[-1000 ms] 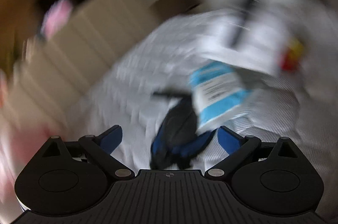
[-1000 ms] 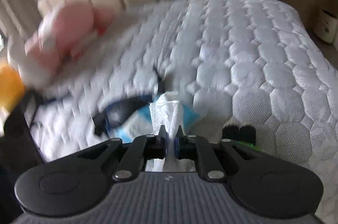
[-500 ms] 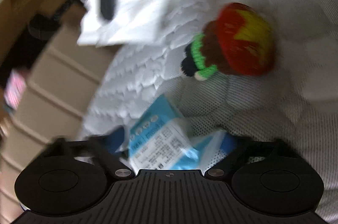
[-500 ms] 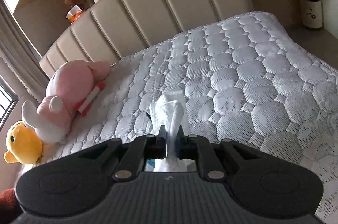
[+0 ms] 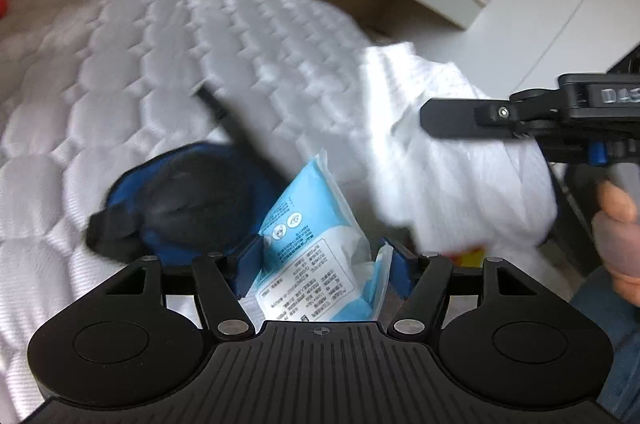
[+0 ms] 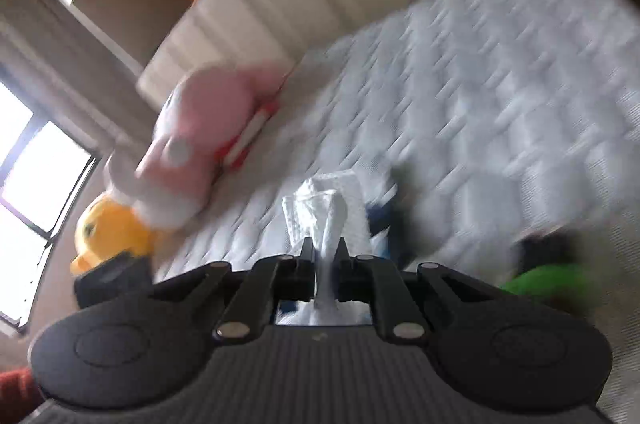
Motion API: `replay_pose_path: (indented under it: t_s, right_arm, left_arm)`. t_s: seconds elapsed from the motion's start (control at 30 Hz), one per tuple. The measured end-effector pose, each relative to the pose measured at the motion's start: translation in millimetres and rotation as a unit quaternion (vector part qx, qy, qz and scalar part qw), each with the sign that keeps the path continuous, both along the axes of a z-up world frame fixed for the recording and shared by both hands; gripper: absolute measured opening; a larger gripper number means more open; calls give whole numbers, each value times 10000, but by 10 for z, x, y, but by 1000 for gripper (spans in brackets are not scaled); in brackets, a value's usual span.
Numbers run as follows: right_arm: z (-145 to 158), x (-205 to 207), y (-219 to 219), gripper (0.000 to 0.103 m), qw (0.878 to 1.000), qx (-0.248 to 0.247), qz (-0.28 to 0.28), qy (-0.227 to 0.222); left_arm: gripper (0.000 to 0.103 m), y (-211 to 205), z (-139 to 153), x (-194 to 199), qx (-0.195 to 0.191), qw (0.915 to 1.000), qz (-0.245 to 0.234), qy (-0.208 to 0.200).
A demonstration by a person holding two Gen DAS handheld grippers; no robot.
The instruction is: Organize soft objects
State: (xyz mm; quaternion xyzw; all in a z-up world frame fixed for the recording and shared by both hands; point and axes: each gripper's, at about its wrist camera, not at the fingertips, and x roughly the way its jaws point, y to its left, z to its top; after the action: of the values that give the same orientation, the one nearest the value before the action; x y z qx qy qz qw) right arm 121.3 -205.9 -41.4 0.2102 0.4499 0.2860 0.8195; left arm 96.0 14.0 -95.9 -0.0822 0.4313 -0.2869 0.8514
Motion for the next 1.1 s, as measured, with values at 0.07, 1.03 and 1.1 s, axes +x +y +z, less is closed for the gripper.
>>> replay_pose_path:
  t_s: [0.07,1.03,1.1]
  right_arm:
    - [-100,19,181,10,9992,-319,215,104]
    - [-359,29,635,10,9964,-516,622,252]
    - [-523,64,665,10,9905,-1197,601,327]
  left_arm:
    - [69,72,0,32,55,10000,30,72]
    - [95,-222,-6,-305,2802,9408,-1448,-1241]
    - [95,-256,-136,-236,3041,9341,-1382,-1259]
